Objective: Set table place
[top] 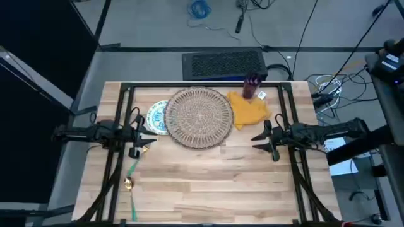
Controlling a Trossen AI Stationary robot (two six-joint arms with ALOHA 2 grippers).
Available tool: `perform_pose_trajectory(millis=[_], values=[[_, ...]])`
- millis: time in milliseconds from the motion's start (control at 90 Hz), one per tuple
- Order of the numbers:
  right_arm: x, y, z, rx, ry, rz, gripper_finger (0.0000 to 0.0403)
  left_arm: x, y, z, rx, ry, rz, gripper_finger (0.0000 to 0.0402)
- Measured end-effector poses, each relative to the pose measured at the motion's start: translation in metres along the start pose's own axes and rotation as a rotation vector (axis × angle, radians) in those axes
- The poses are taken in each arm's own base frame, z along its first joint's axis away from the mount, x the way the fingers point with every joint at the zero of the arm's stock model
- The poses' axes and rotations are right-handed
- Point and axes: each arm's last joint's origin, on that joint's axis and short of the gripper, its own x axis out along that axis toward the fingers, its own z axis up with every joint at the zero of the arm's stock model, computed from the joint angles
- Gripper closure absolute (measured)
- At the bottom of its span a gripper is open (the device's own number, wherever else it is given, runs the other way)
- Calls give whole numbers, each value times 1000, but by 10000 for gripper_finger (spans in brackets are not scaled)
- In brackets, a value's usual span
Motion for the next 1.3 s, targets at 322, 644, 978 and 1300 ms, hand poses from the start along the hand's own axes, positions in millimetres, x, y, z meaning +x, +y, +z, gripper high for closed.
perform_pose_trajectory(millis=[322, 644, 978, 1300], values=[[0, 0, 0, 0, 0, 0, 270, 0, 0, 0, 0, 0, 0, 314], [0, 0, 0, 0, 0, 0, 270, 0, 0, 0, 0, 0, 0, 314], [0, 0, 0, -27, 0, 0, 270, 0, 0, 2, 138, -26, 4, 314], [-1, 2, 12, -87, -129, 13, 270, 0, 1, 5, 15, -54, 32, 314]])
